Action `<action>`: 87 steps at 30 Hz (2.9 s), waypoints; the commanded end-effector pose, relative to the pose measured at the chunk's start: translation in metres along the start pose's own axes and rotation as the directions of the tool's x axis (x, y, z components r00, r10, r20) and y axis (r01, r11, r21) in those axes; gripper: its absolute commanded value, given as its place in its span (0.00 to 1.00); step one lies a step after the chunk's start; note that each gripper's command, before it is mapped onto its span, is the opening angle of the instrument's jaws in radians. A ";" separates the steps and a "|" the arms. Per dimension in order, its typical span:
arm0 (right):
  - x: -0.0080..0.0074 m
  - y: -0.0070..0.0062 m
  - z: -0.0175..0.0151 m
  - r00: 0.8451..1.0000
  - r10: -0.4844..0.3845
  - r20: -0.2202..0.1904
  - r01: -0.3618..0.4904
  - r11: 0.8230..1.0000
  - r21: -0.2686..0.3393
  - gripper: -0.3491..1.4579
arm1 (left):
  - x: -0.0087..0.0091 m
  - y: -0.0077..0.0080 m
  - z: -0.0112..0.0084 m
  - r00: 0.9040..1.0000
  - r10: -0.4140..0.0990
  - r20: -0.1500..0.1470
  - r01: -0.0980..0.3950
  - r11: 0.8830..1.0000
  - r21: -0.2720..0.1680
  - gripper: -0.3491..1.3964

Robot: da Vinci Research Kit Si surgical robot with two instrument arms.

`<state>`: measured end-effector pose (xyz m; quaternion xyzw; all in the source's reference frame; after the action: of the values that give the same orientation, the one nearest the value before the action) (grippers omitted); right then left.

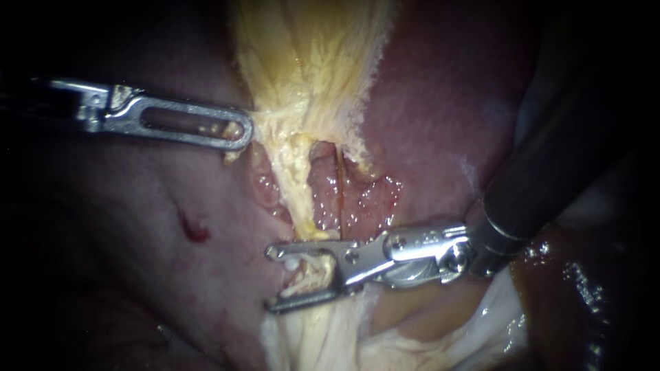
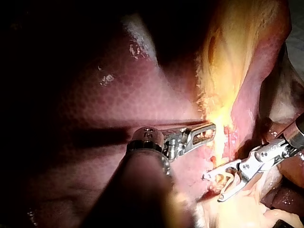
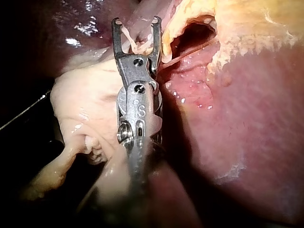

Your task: Clipping second clip left tube

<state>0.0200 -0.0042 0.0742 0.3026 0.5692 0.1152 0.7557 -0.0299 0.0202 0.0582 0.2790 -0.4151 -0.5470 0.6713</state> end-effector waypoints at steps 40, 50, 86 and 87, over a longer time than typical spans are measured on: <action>0.0022 0.0010 -0.0075 0.999 0.030 -0.023 -0.031 0.999 -0.031 0.46 | -0.0002 -0.0002 -0.0004 1.000 -0.001 -0.002 0.001 1.000 0.002 0.00; 0.0017 0.0018 -0.0081 0.999 0.038 -0.023 -0.039 0.999 -0.035 0.46 | -0.0002 -0.0002 -0.0004 1.000 -0.001 -0.002 0.001 1.000 0.002 0.00; 0.0010 0.0031 -0.0074 0.999 0.037 -0.035 -0.038 0.999 -0.030 0.46 | -0.0001 -0.0002 -0.0003 1.000 -0.001 -0.001 0.001 1.000 0.001 0.00; 0.0010 0.0031 -0.0072 0.999 0.036 -0.038 -0.038 0.999 -0.028 0.46 | -0.0001 -0.0002 -0.0003 1.000 -0.001 -0.001 0.001 1.000 0.001 0.00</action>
<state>0.0145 0.0009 0.0740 0.3017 0.5767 0.1417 0.7458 -0.0297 0.0202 0.0578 0.2798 -0.4149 -0.5469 0.6712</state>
